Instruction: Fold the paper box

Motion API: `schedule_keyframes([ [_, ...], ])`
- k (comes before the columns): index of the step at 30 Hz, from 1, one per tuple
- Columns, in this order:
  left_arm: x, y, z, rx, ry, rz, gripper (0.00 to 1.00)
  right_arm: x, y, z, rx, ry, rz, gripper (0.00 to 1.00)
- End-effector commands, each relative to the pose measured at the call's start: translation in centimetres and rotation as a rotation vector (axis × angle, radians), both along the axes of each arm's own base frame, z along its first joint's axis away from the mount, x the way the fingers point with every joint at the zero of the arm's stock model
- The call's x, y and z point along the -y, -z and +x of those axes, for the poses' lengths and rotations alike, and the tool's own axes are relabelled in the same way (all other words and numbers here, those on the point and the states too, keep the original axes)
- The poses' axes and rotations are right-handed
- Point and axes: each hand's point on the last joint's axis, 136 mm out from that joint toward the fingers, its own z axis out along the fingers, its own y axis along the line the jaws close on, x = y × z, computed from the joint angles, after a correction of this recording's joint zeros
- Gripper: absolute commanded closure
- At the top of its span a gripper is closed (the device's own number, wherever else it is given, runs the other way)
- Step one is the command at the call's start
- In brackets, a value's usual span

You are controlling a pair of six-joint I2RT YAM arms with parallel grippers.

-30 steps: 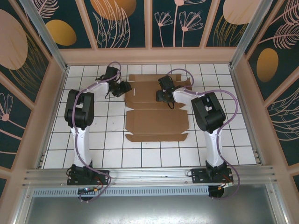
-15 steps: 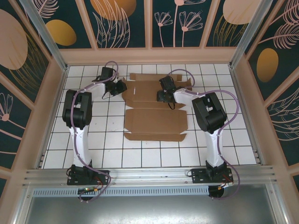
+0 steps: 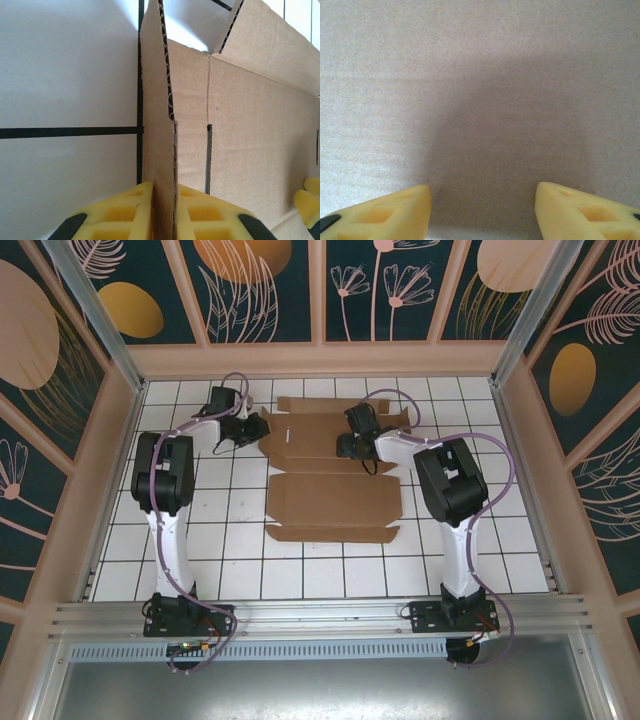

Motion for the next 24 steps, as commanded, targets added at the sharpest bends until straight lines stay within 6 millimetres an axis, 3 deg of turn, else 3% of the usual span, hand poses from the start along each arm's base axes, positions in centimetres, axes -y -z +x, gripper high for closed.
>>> schedule_keyframes([
  [1,3.1,3.4,-4.6,-0.16,0.135,-0.113,0.88,2.1,10.2,-10.8,-0.458,-0.041,-0.073,0.42],
  [3,2.6,3.9,-4.9,-0.171,0.133,-0.105,0.88,2.2,10.1,-10.8,-0.459,-0.037,-0.067,0.42],
  [6,1.8,4.9,-5.3,-0.199,0.125,-0.09,0.8,2.2,9.6,-10.6,-0.451,-0.034,-0.046,0.42],
  [8,2.1,5.4,-5.8,-0.218,0.135,-0.11,0.68,2.1,9.0,-10.4,-0.44,-0.037,-0.037,0.41],
  [11,3.0,5.8,-6.3,-0.239,0.154,-0.186,0.63,2.0,8.9,-10.2,-0.439,-0.041,-0.035,0.41],
  [19,3.5,4.3,-6.1,-0.201,0.146,-0.241,0.93,2.0,9.0,-9.8,-0.445,-0.049,-0.048,0.41],
  [24,3.4,1.2,-5.1,-0.138,0.117,-0.207,0.99,2.0,8.3,-9.6,-0.425,-0.033,-0.029,0.41],
])
